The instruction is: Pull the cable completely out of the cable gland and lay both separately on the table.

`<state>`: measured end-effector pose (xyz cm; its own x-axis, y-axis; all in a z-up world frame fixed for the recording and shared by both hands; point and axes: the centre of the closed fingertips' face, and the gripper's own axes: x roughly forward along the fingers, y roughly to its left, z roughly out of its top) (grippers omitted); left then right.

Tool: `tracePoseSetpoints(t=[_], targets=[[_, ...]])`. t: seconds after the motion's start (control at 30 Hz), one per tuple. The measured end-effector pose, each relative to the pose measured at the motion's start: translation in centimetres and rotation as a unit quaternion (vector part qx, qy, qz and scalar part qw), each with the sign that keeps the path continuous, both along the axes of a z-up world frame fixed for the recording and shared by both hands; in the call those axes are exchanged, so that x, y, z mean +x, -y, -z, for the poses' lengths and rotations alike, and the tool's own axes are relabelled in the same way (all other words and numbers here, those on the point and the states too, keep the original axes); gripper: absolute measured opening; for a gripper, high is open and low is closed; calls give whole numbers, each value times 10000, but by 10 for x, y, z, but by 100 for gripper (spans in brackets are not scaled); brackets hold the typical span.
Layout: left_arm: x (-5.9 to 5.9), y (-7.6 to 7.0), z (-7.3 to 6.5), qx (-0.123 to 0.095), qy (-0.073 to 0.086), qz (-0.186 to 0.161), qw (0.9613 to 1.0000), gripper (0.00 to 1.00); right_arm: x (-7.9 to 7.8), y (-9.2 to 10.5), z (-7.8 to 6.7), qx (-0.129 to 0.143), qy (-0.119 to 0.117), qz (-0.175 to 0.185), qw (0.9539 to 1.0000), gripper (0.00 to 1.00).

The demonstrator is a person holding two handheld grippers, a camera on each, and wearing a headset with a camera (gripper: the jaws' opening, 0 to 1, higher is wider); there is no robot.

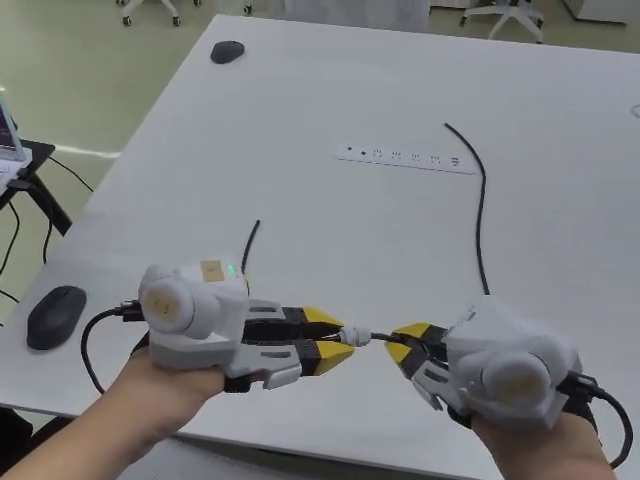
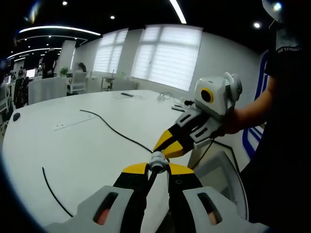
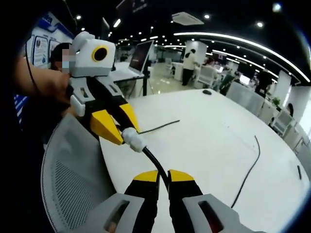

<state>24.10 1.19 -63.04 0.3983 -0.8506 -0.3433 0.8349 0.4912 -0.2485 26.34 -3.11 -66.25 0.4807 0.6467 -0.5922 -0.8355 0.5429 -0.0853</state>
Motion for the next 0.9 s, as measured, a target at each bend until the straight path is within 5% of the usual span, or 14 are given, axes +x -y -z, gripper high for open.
tracePoseSetpoints(t=[0.3, 0.4, 0.6, 0.8, 0.9], targets=[[-1, -1, -3, -39, 22, 9, 10000, 15, 10, 25, 19, 249, -493, 740, 9957, 1], [-2, -2, -4, -102, -22, -7, 9999, 15, 12, 36, 26, 469, -794, 1141, 9892, 1], [-4, -2, -4, -134, -12, -25, 9999, 15, 13, 55, 46, 409, -967, 1488, 9833, 0], [-6, -1, -1, -97, -13, 31, 9999, 15, 7, 65, 68, 700, -1403, 1949, 9682, 0], [-7, 0, 0, -36, -4, 73, 10000, 15, 6, 64, 68, 689, -1375, 1924, 9692, 0]])
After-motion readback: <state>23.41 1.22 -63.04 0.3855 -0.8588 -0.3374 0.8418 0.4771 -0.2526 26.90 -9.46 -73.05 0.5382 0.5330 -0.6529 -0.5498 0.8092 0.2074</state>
